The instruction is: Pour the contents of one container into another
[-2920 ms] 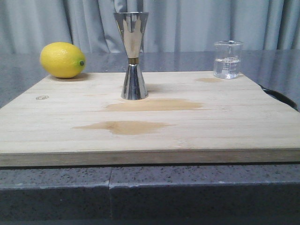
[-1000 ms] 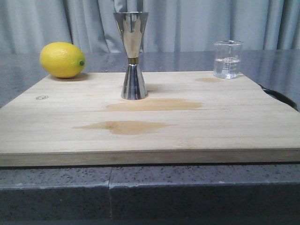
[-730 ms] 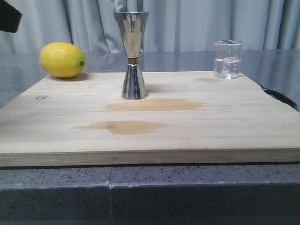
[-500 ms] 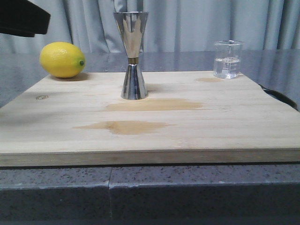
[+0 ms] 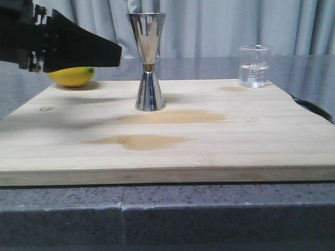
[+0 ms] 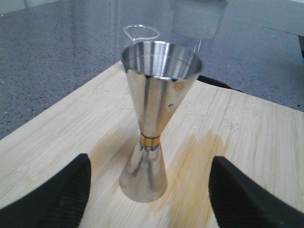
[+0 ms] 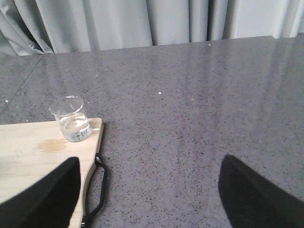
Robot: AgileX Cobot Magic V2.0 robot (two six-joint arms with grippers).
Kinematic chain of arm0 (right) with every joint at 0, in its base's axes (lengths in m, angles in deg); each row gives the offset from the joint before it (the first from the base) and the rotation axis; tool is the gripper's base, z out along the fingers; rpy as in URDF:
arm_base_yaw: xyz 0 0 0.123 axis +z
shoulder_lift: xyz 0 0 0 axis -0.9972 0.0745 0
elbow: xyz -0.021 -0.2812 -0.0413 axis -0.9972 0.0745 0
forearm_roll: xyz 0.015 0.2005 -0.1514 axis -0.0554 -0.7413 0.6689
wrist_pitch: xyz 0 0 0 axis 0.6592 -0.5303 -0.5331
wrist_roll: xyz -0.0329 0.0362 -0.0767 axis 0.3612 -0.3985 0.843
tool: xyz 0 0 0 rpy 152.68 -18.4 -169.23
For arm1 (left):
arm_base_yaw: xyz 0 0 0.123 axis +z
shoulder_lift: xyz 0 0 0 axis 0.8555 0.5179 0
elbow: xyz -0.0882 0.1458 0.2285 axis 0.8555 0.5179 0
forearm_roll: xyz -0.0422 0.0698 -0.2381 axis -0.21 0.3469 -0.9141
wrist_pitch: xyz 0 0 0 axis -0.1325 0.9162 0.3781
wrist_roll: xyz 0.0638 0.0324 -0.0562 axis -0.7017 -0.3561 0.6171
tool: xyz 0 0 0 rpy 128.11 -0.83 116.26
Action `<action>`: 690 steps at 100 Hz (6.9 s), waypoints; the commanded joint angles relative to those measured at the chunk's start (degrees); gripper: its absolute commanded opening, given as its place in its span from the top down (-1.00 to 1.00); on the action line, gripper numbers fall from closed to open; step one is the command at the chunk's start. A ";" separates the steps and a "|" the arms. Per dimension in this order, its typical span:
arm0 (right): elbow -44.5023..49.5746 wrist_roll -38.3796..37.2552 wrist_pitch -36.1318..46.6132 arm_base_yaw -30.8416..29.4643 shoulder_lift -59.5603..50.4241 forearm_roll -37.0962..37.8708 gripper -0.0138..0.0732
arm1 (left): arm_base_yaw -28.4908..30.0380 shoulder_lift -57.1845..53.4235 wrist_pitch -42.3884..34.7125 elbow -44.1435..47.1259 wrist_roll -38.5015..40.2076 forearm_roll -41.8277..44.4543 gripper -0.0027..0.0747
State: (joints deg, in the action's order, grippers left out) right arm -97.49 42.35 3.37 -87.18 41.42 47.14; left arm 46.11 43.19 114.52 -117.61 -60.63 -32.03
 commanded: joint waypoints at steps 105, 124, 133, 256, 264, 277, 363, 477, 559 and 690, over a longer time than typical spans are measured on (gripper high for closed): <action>-1.96 0.54 4.01 -0.31 0.79 0.65 -0.52 | -7.94 11.12 8.74 -14.88 -0.69 -5.13 0.11; -1.96 0.54 4.01 -0.31 0.79 0.65 -0.52 | -7.94 11.12 9.77 -15.93 -0.69 -5.13 0.30; -1.96 0.54 4.01 -0.31 0.79 0.65 -0.52 | -7.94 11.12 9.51 -15.93 -0.69 -5.13 0.36; -6.38 4.98 17.29 15.79 21.21 -1.31 -0.52 | -7.94 11.12 14.76 -21.86 -0.69 -5.13 0.37; -6.38 4.98 20.98 16.41 25.93 -1.31 -0.52 | -7.94 11.12 14.76 -21.86 -0.69 -5.13 0.37; -5.52 4.88 29.56 17.00 32.47 -1.31 -0.52 | -7.94 11.12 14.76 -21.86 -0.69 -5.13 0.37; -2.17 -10.96 75.18 9.98 63.22 22.17 -0.52 | -7.94 11.12 14.76 -21.86 -0.69 -5.13 0.37; -9.27 -10.96 74.27 8.65 70.50 27.55 -0.20 | -7.94 11.12 14.76 -21.86 -0.69 -5.13 0.37; -10.44 -14.22 59.79 11.41 54.17 30.79 0.06 | -7.94 11.12 14.76 -21.86 -0.69 -5.13 0.37; -47.27 16.59 -12.19 42.07 50.62 19.12 0.06 | -7.94 11.48 14.76 -21.86 -0.69 -5.13 0.37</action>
State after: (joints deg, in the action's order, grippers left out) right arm -142.58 55.39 -12.10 -45.22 92.76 65.14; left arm 38.67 56.85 123.50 -137.75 -61.16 -32.09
